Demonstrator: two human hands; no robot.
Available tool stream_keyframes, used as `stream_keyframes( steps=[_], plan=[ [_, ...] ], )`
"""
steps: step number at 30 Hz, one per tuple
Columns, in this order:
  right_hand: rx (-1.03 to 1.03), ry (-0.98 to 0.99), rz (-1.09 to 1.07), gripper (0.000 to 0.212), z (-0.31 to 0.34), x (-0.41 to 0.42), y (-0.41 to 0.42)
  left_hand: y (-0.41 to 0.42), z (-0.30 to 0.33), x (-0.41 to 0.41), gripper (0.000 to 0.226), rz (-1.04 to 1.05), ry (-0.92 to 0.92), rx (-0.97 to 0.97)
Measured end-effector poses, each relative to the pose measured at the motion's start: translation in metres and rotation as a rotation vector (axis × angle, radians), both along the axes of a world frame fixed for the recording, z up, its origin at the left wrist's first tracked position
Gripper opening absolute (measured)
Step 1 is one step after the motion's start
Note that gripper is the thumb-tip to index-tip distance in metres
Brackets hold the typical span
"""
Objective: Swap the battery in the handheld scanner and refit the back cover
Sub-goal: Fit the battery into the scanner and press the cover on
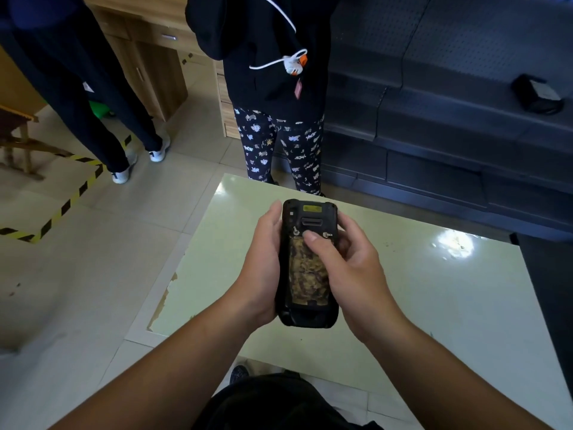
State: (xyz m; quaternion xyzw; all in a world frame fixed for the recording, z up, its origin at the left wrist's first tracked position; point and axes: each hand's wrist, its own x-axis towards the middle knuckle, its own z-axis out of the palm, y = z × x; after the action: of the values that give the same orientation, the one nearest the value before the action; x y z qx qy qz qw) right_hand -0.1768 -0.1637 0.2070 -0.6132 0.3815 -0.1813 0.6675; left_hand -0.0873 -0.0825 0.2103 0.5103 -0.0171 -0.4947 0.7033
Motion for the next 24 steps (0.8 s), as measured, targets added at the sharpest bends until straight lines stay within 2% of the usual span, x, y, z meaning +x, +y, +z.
stream_keyframes(
  steps=[4,10,15,20,24],
  plan=[
    [0.101,-0.048,0.069,0.029,0.004,-0.001,0.002,0.0,0.006,-0.002,0.08,0.003,0.001,-0.039],
    [0.107,-0.111,0.117,0.032,0.004,-0.004,0.004,0.003,0.008,-0.004,0.081,-0.005,0.016,-0.063],
    [0.152,-0.214,0.137,0.042,0.007,-0.006,0.005,0.005,0.012,-0.008,0.077,-0.057,0.034,-0.09],
    [0.096,-0.214,0.108,0.033,0.011,-0.007,0.008,0.006,0.019,-0.007,0.075,-0.074,0.009,-0.094],
    [-0.016,-0.179,0.133,0.038,0.023,-0.014,0.012,0.012,0.028,-0.008,0.075,-0.11,-0.017,-0.136]
  ],
)
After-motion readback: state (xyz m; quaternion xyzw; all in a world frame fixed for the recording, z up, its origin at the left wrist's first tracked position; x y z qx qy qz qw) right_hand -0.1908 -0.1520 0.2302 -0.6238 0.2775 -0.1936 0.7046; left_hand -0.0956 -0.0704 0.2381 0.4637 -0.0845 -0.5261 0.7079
